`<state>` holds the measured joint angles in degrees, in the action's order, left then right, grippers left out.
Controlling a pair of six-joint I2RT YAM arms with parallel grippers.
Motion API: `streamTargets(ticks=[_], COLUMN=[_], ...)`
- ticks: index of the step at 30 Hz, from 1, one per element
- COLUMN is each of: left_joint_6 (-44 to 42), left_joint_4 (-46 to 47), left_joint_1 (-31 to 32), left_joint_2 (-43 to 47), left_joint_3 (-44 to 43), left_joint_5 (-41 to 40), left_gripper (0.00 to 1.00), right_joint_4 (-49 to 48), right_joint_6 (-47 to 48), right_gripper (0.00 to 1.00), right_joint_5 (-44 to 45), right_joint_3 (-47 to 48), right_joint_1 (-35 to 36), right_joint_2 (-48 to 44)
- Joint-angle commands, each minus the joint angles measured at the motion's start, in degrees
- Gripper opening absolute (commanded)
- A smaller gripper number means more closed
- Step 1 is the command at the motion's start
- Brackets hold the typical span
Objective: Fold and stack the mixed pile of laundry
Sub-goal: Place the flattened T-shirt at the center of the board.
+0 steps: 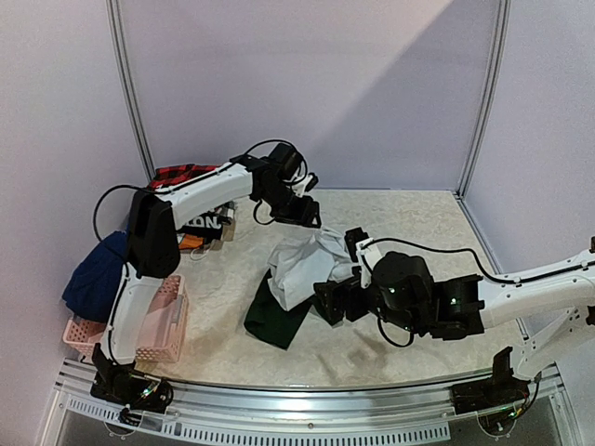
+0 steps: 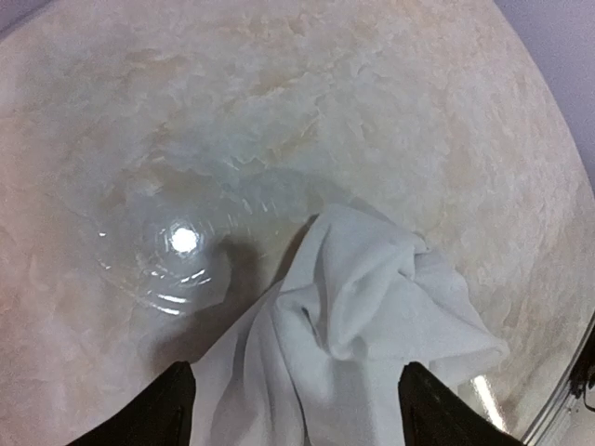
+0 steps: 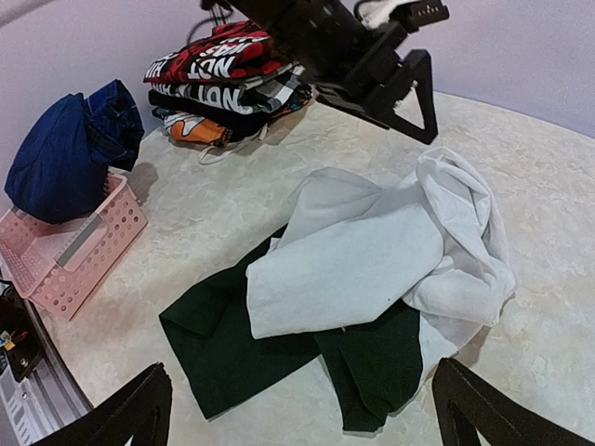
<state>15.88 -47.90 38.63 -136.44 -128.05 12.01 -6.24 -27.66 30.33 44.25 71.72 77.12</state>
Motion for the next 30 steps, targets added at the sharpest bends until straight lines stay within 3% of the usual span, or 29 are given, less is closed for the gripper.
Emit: streamTargets(ticks=[1,3,7,12,17,24,30], left_joint_6=[-1.66,-1.96,-1.21,1.86,4.91,8.74,11.12], left_joint_4=[3.14,4.21,5.20,10.89,14.22,15.79,18.58], left_joint_1=[0.66,0.70,1.23,2.68,5.51,11.50,12.93], left_joint_2=[14.02,19.14,29.19,40.95,45.99,43.57,40.34], left_joint_3=[8.84,14.11,26.26,46.66,60.93,67.46,70.76], left_joint_5=[-5.89,-8.62,-14.36,-17.66,-17.91,-20.87,-21.41], left_gripper=[0.87,0.98,1.00,0.93,0.85,0.81,0.80], right_joint_4=[2.42,2.42,3.29,3.94,4.50,5.88,6.15], right_joint_6=[-1.73,-2.41,-3.56,-4.18,-4.14,-4.50,-4.62], right_gripper=[0.98,0.98,0.98,0.98,0.97,0.97,0.96], right_joint_5=[-0.41,-1.82,-2.47,-3.62,-5.71,-6.74,-8.66], right_joint_3=[-0.60,-0.97,-1.31,-1.86,-1.72,-1.48,-0.49], right_joint_1=[-0.47,-0.86,-0.97,-1.32,-1.88,-2.42,-3.47], right_joint_2=[0.96,1.26,2.30,2.85,3.75,5.39,6.88])
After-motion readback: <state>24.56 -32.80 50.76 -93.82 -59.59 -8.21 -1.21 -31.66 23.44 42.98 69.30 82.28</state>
